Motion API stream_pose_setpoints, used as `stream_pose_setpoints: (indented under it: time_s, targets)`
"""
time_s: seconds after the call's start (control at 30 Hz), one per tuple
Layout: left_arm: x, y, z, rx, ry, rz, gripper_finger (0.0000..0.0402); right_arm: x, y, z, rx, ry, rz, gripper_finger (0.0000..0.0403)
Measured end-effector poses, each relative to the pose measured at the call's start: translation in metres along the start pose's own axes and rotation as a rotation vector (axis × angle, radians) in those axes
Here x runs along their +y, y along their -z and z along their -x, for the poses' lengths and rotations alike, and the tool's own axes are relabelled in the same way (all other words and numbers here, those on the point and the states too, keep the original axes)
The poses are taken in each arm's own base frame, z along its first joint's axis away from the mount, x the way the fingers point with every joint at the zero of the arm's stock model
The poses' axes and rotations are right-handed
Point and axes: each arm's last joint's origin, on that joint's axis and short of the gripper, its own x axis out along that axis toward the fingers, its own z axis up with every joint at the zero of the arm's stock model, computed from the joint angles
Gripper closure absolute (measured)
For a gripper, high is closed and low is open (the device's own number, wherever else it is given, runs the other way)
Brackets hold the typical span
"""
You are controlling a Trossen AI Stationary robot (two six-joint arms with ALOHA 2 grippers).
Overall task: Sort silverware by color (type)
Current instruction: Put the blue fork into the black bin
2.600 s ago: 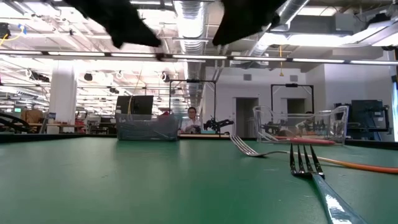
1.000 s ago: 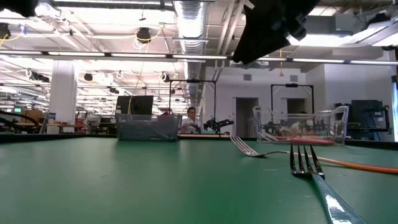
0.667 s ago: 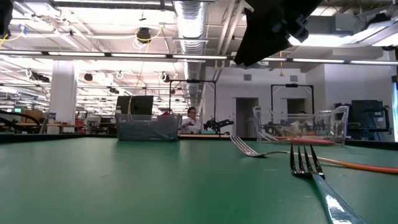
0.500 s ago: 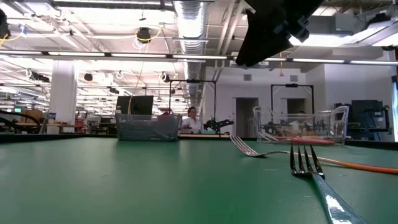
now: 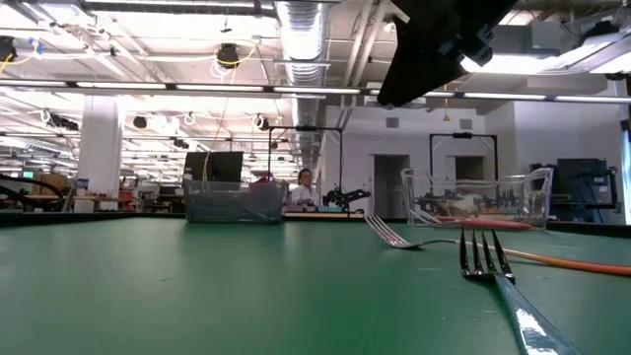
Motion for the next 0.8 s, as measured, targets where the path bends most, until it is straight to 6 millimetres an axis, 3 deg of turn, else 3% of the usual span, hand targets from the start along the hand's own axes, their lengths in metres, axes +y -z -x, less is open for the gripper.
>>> stream_pose_setpoints:
  time_s: [0.23,0.5,0.63,0.8]
  targets:
    - [-0.001,-0.001,0.0,-0.02,0.014,-0.019,0.0303,0.0,0.0,0.0,0.002,0.001,0.004,0.0217]
    - [-0.003,-0.002,0.0,-0.059,0.025,-0.002,0.0381,0.0,0.001,0.0,0.003,0.001,0.005,0.0217]
    - [-0.003,-0.002,0.0,-0.061,0.022,-0.022,0.0397,0.0,0.001,0.001,0.004,0.001,0.005,0.0218]
    - [-0.012,-0.002,0.019,-0.064,0.032,-0.069,0.04,0.0,0.001,0.001,0.005,0.002,0.01,0.0217]
